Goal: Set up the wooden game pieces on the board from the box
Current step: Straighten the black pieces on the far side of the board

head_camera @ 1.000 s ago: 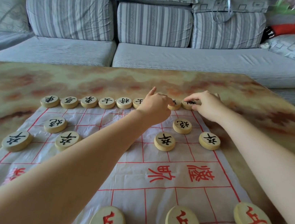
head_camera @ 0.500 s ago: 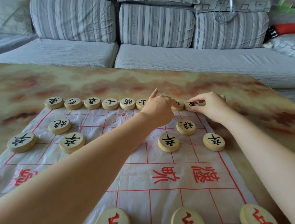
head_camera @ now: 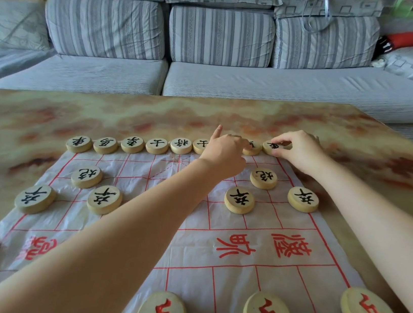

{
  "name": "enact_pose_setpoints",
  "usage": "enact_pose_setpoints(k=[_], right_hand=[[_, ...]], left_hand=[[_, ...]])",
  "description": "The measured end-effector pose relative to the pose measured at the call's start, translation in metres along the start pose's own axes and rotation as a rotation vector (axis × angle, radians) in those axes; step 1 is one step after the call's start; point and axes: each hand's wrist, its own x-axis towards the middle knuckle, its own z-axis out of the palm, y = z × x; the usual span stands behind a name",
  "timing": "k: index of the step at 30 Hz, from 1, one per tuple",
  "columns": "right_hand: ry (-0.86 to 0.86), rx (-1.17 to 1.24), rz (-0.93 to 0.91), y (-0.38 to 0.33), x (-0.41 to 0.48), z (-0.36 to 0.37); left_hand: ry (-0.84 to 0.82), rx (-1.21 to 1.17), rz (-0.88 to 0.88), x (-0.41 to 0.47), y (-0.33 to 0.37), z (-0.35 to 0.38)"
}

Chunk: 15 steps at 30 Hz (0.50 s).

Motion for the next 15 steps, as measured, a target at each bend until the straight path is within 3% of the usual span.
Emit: enact_pose_setpoints(k=[9, 15], right_hand=[[0.032, 0.062, -0.086, -0.012, -0.008, -0.009], [-0.056, 0.018, -0.125, -0.026, -0.006, 0.006]], left_hand=[[-0.013, -0.115, -0.085, 0.007, -0.001, -0.001], [0.131, -0.359, -0.051, 0.001, -0.013, -0.008]])
